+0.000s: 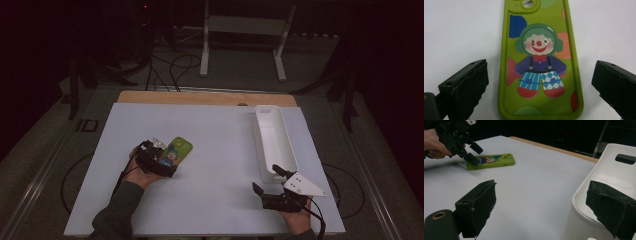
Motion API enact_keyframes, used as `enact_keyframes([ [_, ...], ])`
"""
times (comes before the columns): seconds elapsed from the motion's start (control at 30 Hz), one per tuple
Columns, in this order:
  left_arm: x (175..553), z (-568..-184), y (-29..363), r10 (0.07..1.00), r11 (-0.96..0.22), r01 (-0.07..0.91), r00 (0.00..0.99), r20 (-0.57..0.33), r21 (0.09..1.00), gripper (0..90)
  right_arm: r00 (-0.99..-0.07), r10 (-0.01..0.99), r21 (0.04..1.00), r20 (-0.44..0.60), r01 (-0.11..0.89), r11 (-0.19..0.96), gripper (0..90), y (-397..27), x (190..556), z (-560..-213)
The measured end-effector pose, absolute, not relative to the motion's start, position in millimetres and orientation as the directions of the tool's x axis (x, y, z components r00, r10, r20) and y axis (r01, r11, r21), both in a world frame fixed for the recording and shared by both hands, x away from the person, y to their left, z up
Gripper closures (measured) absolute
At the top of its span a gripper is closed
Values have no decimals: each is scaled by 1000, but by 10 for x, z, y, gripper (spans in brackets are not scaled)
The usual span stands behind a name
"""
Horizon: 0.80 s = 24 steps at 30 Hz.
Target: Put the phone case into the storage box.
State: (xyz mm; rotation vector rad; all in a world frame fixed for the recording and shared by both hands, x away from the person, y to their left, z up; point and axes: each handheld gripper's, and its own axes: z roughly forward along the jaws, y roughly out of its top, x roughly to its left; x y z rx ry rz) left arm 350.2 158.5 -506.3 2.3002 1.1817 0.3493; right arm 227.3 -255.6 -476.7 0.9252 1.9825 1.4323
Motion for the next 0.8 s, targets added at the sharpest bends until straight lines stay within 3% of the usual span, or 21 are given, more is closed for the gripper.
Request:
enact_keyframes([
  [0.8,3583,-5141,1569,814,-493,698,581,-9,520,93,-628,778,952,-20,227,207,89,-2559,2276,-4769],
])
